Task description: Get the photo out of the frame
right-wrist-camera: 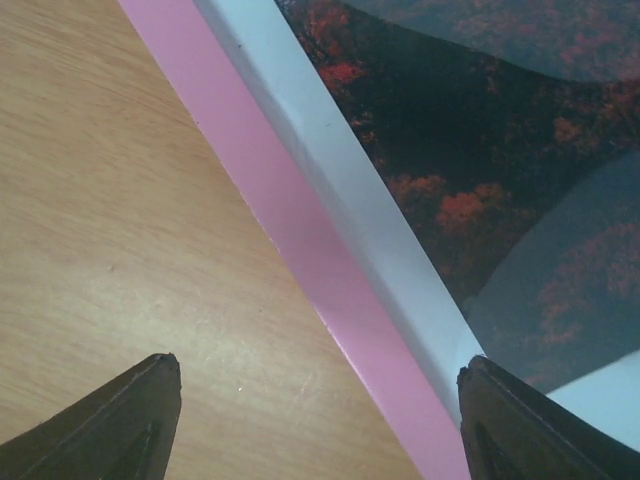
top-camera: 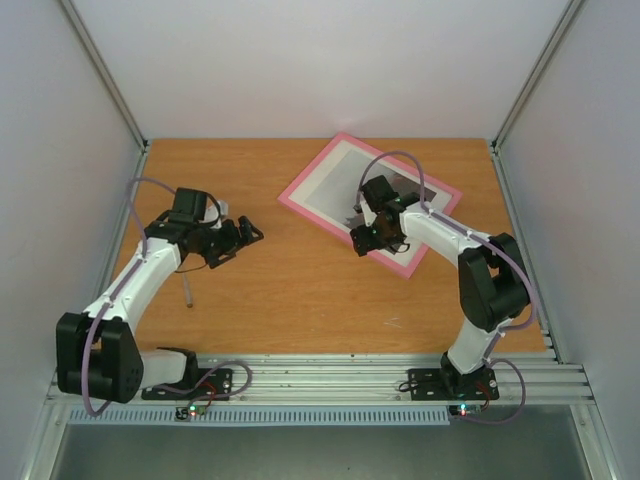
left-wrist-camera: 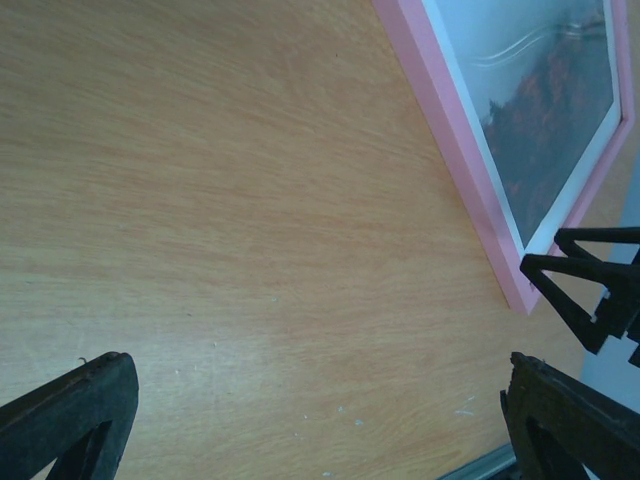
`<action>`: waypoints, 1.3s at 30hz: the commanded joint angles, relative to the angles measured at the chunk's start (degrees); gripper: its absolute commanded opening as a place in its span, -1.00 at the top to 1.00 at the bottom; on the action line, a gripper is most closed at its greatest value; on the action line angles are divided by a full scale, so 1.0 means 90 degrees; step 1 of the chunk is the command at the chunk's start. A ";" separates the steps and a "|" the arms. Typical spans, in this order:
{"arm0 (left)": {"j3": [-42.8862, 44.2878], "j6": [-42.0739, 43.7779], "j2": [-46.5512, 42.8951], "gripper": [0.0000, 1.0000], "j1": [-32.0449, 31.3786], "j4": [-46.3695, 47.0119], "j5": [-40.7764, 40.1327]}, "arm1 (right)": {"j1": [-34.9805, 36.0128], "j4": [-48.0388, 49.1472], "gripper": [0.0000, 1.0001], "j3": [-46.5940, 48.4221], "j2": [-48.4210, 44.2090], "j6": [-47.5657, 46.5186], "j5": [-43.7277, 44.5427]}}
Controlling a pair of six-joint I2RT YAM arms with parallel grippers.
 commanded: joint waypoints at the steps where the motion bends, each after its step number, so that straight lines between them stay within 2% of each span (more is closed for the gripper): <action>1: -0.0185 -0.0311 0.0195 -0.99 -0.0195 0.0537 0.0171 | 0.0158 -0.0155 -0.49 0.0294 0.0334 -0.0177 0.0331; 15: -0.0583 -0.0483 0.0387 -0.99 -0.0416 0.0826 0.0289 | 0.0637 -0.0168 0.01 0.0509 0.1239 -0.0380 0.0897; 22: -0.0735 -0.0577 0.0428 -0.99 -0.0426 0.1013 0.0381 | 0.0907 -0.0214 0.13 0.0524 0.1231 -0.0292 0.0797; 26: -0.0804 -0.0632 0.0413 -0.99 -0.0426 0.1083 0.0428 | 0.1072 -0.0256 0.11 0.0589 0.1116 -0.0205 0.0712; 33: -0.0886 -0.0627 0.0254 -0.99 -0.0426 0.1049 0.0411 | 0.0998 -0.0261 -0.09 0.0629 0.0868 -0.0575 0.1853; 39: -0.0968 -0.0623 0.0207 -0.99 -0.0426 0.1043 0.0414 | 0.0805 -0.0064 -0.22 0.0622 0.0986 -0.0672 0.1898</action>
